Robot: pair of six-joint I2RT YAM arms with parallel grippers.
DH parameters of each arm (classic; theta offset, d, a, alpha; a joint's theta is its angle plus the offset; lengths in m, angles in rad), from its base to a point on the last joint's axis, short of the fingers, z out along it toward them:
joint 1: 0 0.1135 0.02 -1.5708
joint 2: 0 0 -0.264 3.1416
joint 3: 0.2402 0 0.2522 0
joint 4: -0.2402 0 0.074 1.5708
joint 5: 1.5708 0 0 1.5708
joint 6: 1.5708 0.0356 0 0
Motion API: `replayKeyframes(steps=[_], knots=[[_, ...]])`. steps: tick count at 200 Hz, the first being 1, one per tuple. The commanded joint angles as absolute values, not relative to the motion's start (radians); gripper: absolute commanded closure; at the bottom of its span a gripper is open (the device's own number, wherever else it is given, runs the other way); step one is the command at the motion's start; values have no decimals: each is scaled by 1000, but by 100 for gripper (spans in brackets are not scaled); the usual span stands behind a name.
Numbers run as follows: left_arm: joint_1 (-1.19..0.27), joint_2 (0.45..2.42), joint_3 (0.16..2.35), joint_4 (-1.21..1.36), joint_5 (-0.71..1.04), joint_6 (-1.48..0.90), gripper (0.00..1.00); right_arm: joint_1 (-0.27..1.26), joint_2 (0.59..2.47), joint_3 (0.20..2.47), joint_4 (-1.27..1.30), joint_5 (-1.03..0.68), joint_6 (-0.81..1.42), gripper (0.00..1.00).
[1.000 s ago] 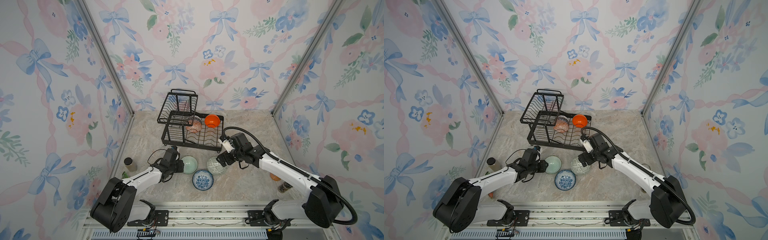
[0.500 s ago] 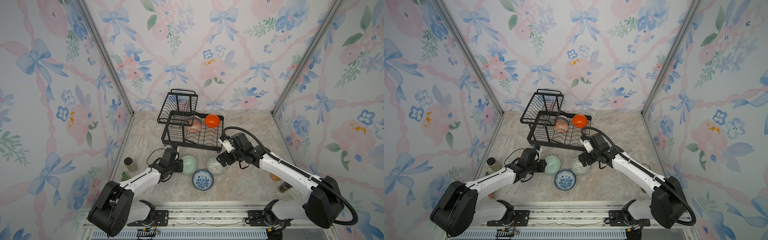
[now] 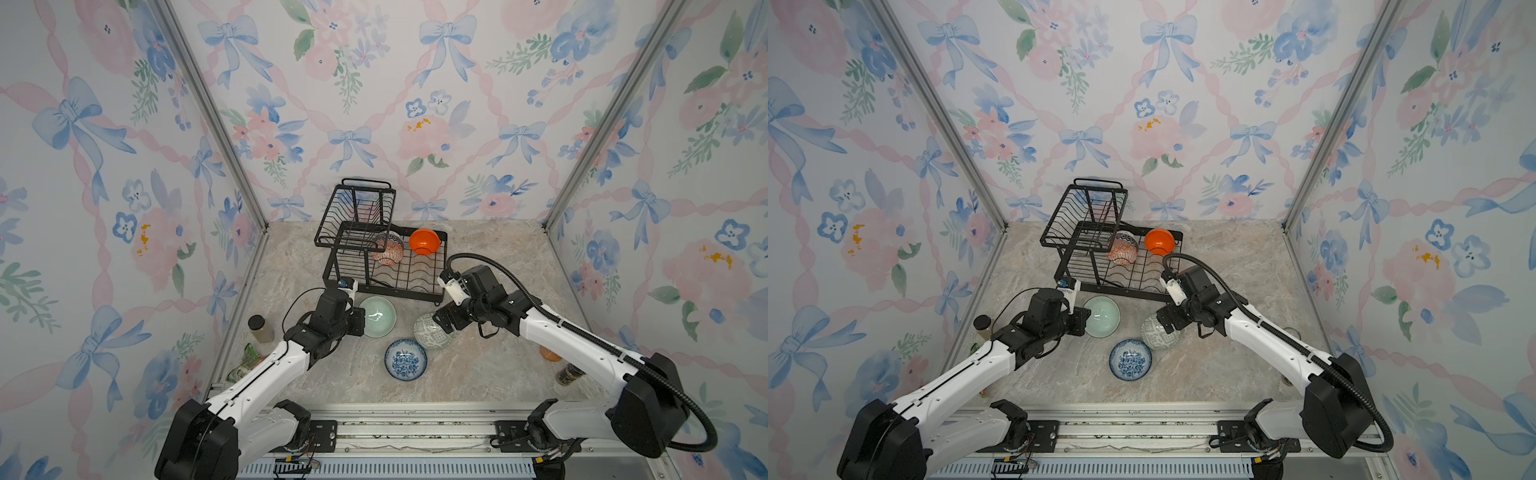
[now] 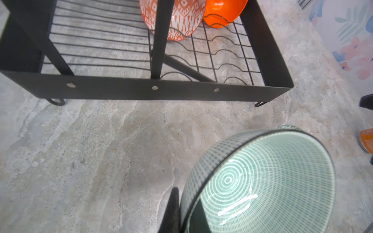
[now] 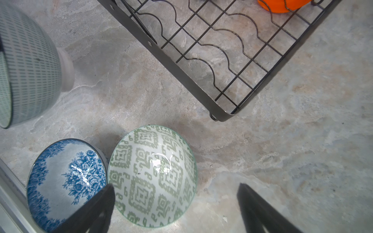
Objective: Load the bowls into the dish rack
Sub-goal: 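Lift the green bowl toward the rack with the left gripper while the right gripper approaches, then grasp the green striped bowl rim with the right gripper while left holds it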
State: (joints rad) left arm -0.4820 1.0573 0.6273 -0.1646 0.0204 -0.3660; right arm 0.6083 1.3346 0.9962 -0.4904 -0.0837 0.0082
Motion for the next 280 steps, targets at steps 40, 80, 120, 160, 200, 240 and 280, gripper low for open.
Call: replayKeyframes(steps=[40,80,120,160,200,240,280], knots=[[-595,1041,807,-171,-124,-278,100,597,1242,1075,-497,-128,28,3],[-619,1096,902,-157,-153,-235,100,595,1204,1135,-474,-185,52,3],[-625,1141,966,-111,-132,-203,100,597,1190,1207,-455,-204,72,3],[-643,1208,1030,-69,-117,-182,100,609,1239,1284,-421,-214,110,2],[-649,1268,1095,-45,-97,-172,100,620,1312,1367,-423,-188,150,5],[-656,1309,1155,-35,-86,-154,100,629,1366,1406,-437,-141,176,11],[-664,1336,1192,-22,-79,-144,100,634,1394,1423,-441,-105,190,17]])
